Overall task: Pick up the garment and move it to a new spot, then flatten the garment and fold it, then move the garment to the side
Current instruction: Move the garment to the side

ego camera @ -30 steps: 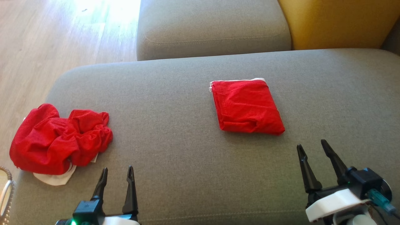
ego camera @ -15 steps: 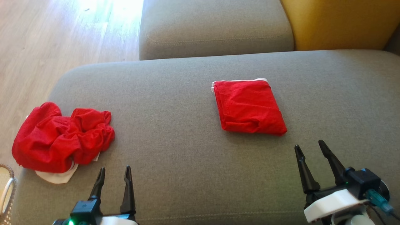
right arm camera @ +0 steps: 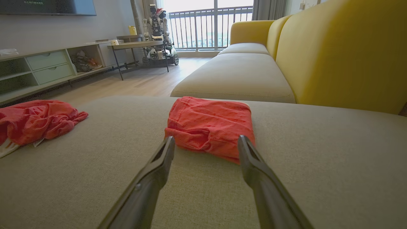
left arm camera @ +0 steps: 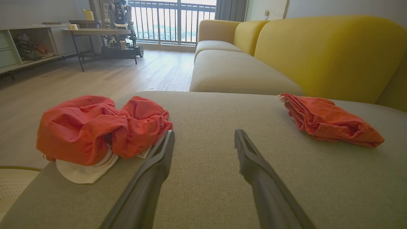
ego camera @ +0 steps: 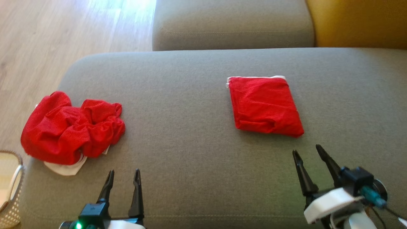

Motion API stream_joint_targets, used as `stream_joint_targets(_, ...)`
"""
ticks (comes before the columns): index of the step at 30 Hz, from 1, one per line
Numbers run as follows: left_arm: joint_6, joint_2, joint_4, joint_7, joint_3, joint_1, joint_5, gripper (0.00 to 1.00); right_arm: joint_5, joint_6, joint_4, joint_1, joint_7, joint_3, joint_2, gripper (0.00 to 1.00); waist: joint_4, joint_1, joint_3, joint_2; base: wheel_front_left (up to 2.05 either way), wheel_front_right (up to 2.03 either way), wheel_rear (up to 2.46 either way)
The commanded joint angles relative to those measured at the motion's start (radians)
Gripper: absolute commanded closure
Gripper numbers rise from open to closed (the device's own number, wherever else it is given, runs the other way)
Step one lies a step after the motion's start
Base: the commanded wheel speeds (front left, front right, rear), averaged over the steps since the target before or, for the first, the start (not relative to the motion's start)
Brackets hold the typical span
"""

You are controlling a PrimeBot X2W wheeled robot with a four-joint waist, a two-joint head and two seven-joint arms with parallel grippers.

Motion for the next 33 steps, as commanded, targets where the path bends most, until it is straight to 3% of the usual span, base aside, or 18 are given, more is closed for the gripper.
stream_joint_targets(1,-0.002,-0.002,-0.029,-0.005,0.019,-0.063,0.006,0.0,0.003,0.0,0.004,-0.09,-0.009,0.015,-0.005,0.0,0.018,0.0,0.016,0.0,0.0,0.0,0.0)
stream_joint_targets(8,-0.003,-0.002,-0.055,-0.005,-0.023,-0.117,0.014,0.0,0.103,0.0,0.235,-0.318,-0.002,-0.088,-0.036,0.0,0.076,0.0,0.118,0.0,0.0,0.0,0.0)
stream_joint_targets(14,-0.004,-0.002,-0.06,-0.005,-0.062,-0.171,0.003,0.0,0.189,0.0,0.417,-0.532,0.123,-0.111,-0.117,0.0,0.103,0.0,0.211,0.0,0.0,0.0,0.0)
stream_joint_targets(22,-0.004,-0.002,-0.052,-0.005,-0.104,-0.243,-0.005,0.0,0.236,0.0,0.579,-0.704,0.267,-0.088,-0.197,0.0,0.128,0.0,0.292,0.0,0.0,0.0,0.0)
stream_joint_targets(29,0.002,-0.002,-0.038,-0.005,-0.113,-0.271,-0.003,0.0,0.295,0.0,0.672,-0.762,0.343,-0.035,-0.212,0.0,0.132,0.0,0.309,0.0,0.0,0.0,0.0)
stream_joint_targets(30,0.003,-0.002,-0.037,-0.005,-0.115,-0.273,-0.003,0.0,0.3,0.0,0.684,-0.765,0.346,-0.03,-0.215,0.15,0.132,0.0,0.31,0.0,0.0,0.0,0.0)
stream_joint_targets(33,0.004,-0.002,-0.034,-0.005,-0.12,-0.278,-0.003,0.0,0.316,0.0,0.711,-0.771,0.345,-0.011,-0.22,1.0,0.133,0.0,0.311,0.0,0.0,0.0,0.0)
